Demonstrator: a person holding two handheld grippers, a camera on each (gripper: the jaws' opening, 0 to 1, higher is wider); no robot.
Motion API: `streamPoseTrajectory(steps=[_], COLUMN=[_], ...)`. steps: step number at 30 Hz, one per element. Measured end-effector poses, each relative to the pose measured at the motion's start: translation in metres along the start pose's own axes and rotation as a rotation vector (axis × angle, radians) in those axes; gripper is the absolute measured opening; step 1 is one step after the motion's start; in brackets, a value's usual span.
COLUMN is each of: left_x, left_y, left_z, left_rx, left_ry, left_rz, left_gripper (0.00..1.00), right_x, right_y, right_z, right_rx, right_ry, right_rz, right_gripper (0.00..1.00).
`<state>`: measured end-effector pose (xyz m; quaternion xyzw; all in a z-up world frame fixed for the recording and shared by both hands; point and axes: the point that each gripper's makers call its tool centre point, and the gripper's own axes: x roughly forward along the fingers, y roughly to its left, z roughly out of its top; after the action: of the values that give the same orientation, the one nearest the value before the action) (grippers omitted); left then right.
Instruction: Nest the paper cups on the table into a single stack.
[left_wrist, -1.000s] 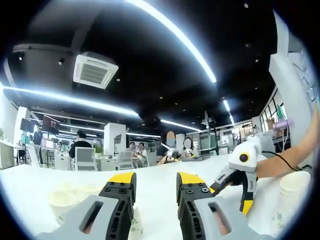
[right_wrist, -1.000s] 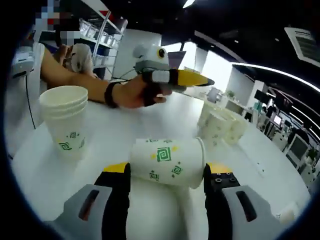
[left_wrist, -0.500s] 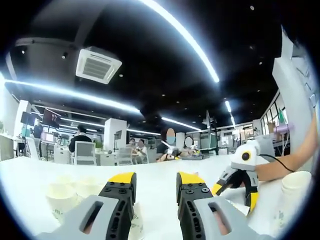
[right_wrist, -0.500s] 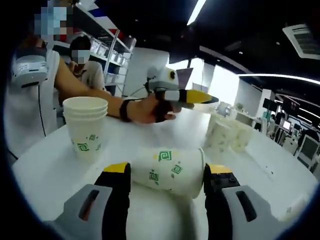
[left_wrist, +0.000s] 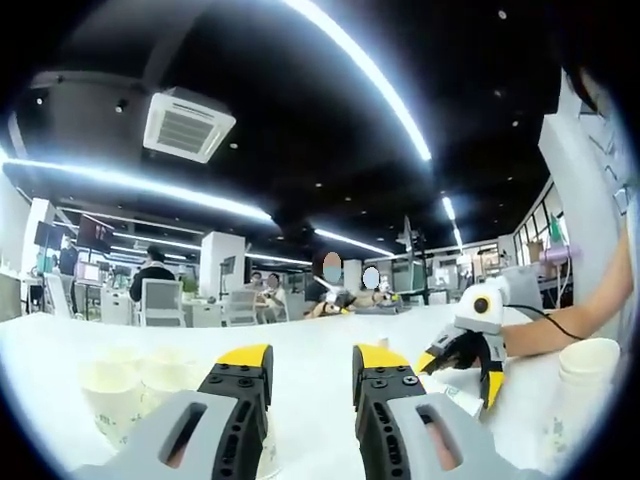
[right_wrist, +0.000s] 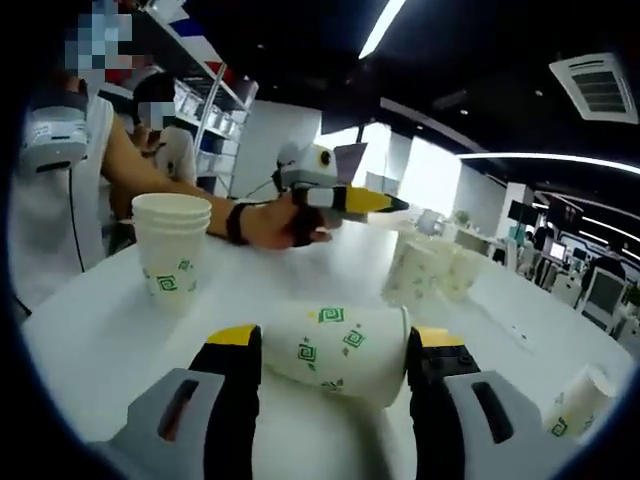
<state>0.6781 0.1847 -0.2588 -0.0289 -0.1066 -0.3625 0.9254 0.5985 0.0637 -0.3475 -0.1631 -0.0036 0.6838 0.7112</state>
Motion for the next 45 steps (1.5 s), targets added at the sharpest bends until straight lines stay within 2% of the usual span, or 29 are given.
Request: streamPoseTrajectory(steps=[5,8,12,21,30,35,39,45], left_x=[0.000,0.001,0.004,0.002,0.000,-0.002,-0.002,0.000], left_y=[0.000,-0.004,-0.007,-0.006,-0.019,-0.020,-0.018,-0.020], left_z=[0.000,-0.001,-0.005,0.000,0.007,0.011,0.011,0.009], left_rx=[0.000,0.002,0.014,0.016,0.053,0.073,0.073,0.078], left_ry=[0.000,0.003,0.017,0.003,-0.006,-0.016,-0.017,-0.009], left_rz=[-0.007,-0.021,-0.032,-0.022,-0.037,-0.025,-0.018,-0.026], left_gripper=[0.34,0.34,0.34,0.34,0.34,0.34,0.34,0.34], right_x=[0.011,0.018,0.022,0.010,0.000,0.014,0.028,0.036], right_y=[0.021,0.027,0.023,0.013,0.012,0.024,0.031,0.031], right_z=[0.005,0.005,0.002,0.015,0.033,0.037,0.030,0.028], right_rx=[-0.024,-0.041,-0.046,-0.028,-0.049,-0.068,-0.095,-0.046], right_ry=[-0.005,-0.006,0.005,-0.027,-0.045,-0.043,-0.005,-0.022], right_rz=[0.064,0.082,0.068,0.020,-0.010,0.003,0.021,0.014], right_gripper=[0.62,0.62,0.67,0.67,0.60,0.59,0.59,0.60])
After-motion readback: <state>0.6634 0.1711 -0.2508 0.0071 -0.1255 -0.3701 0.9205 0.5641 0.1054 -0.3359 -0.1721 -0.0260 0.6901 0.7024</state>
